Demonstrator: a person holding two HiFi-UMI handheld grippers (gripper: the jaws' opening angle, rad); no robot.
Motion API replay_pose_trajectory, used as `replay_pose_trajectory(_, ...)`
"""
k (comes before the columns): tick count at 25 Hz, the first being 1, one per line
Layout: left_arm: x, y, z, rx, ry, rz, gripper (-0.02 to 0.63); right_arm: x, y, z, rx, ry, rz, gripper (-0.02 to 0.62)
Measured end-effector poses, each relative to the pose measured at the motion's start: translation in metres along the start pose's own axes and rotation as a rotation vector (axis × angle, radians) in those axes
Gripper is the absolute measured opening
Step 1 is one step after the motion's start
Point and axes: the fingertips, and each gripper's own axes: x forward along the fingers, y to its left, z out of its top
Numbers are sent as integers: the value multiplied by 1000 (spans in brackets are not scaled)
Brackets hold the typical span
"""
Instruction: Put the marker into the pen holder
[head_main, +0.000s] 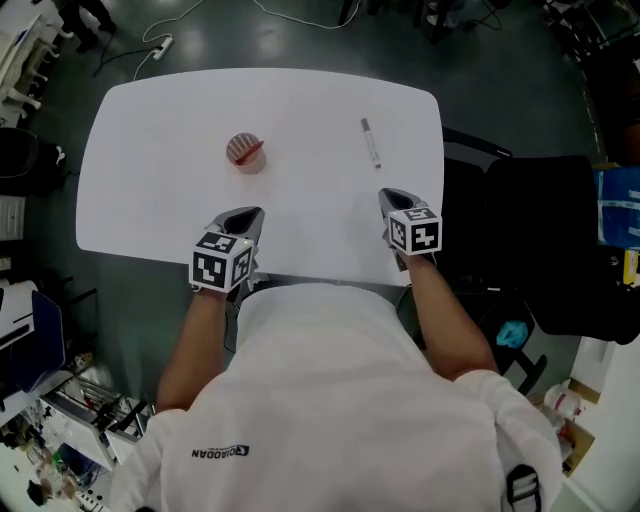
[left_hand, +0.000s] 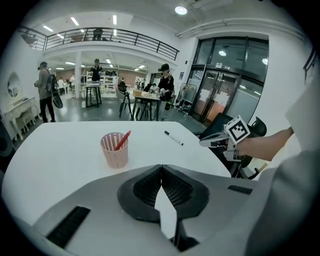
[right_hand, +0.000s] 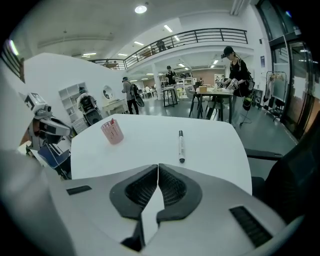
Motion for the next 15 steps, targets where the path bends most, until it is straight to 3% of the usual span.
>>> replay_pose_trajectory(15, -7, 11, -27, -90, 65, 85, 28, 82, -52, 14, -53, 45, -43, 101)
